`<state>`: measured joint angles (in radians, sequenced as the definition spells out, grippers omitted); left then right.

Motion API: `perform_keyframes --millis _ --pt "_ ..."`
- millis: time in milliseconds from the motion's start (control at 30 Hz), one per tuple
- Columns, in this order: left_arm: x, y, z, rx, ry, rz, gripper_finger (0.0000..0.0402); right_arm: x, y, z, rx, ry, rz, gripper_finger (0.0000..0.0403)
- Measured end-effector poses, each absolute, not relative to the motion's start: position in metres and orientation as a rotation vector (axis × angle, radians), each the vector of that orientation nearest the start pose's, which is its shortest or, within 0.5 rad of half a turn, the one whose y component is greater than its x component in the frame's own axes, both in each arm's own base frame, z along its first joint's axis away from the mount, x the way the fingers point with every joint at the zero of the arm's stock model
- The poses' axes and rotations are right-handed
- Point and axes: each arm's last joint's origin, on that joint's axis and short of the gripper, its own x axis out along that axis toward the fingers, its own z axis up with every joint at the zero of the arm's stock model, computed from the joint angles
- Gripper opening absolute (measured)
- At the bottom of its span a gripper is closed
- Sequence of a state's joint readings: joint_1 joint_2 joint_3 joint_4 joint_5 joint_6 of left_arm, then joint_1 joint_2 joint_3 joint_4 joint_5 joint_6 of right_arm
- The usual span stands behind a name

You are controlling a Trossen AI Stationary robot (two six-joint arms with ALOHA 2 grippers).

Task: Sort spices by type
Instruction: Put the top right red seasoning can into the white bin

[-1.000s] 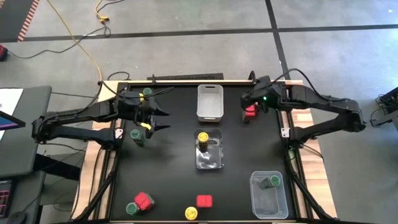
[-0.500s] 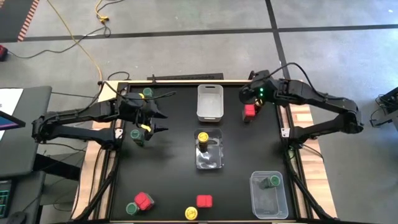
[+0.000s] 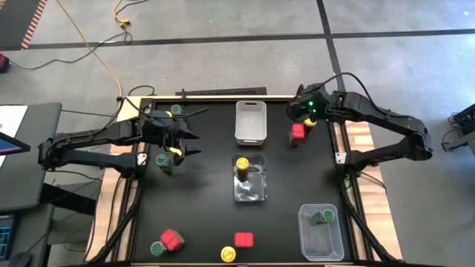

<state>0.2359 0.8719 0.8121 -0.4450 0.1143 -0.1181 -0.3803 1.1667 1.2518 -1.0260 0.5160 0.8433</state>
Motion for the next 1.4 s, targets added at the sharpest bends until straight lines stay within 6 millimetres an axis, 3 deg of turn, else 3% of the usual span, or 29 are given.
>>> perform_keyframes --millis 167,300,600,900,1100,1400 --pt "0.178 0.04 0.304 -0.199 0.49 0.162 0.0276 0.183 -0.085 0.342 0.765 0.632 -1.217 0.0366" --pt "0.178 0.04 0.304 -0.189 0.49 0.166 0.0276 0.179 -0.073 0.322 0.821 0.714 -1.285 0.036" --pt "0.178 0.04 0.304 -0.182 0.492 0.166 0.0276 0.187 -0.054 0.273 0.929 0.69 -1.323 0.0357" --pt "0.178 0.04 0.303 -0.174 0.506 0.163 0.0276 0.19 -0.056 0.239 0.938 0.67 -1.316 0.0356" --pt "0.178 0.04 0.303 -0.175 0.506 0.163 0.0276 0.197 -0.06 0.218 0.895 0.747 -1.362 0.0356" --pt "0.178 0.04 0.303 -0.184 0.505 0.165 0.0276 0.21 -0.07 0.202 0.859 0.774 -1.398 0.0356"
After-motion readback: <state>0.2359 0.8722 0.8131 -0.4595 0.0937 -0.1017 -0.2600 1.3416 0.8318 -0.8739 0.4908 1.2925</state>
